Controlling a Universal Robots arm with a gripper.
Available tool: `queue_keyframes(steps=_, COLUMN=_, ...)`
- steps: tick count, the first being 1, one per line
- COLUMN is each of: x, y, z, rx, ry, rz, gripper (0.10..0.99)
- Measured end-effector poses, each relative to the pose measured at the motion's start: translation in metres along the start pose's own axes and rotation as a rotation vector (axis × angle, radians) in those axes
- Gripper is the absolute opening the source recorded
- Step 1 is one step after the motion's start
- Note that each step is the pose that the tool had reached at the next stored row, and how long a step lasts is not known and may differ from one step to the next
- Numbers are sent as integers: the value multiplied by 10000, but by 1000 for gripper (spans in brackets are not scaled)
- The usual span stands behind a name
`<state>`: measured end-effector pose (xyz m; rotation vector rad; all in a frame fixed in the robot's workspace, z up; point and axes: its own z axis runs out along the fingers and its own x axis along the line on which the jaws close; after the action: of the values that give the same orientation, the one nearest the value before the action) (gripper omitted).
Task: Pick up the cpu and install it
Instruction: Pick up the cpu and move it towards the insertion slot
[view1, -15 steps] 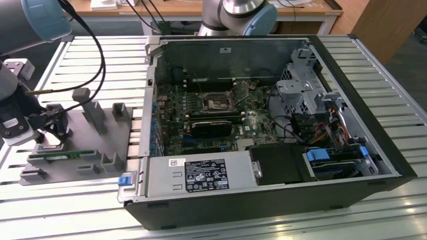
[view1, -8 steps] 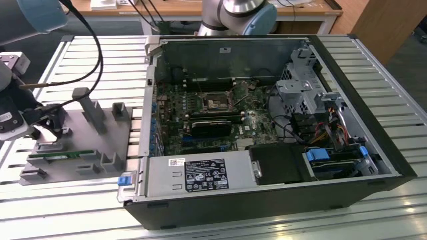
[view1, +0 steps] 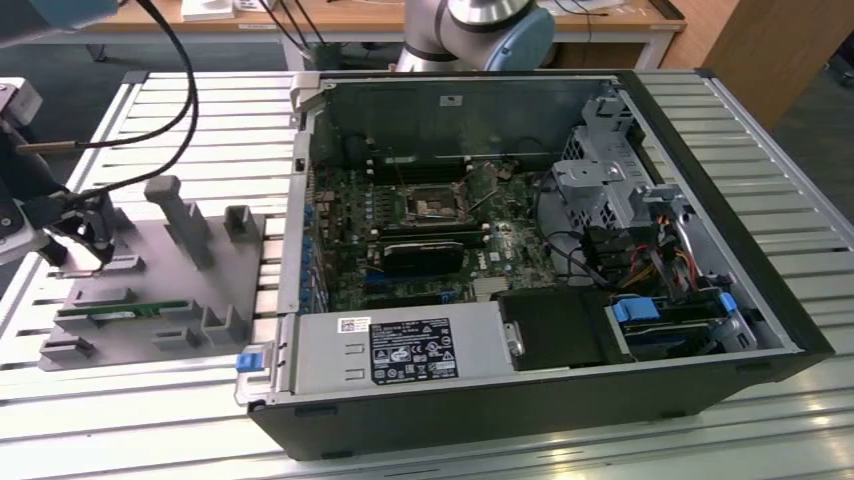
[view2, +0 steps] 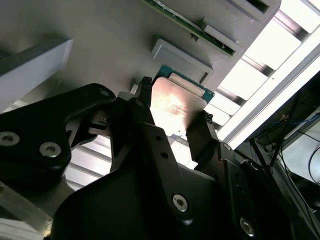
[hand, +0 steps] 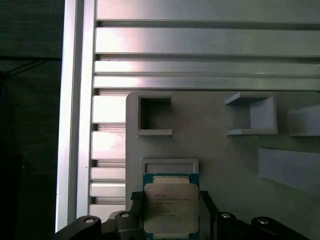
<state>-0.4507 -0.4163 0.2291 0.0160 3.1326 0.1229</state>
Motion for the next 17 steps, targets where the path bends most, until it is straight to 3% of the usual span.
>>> queue_keyframes(steps=7, x=-1, y=17, z=-211, rx=-1, ry=-2, rz=0, gripper=529)
queue_keyframes(steps=17, x=-3, y=30, z=-382, rx=-3, ry=2, rz=0, gripper=529)
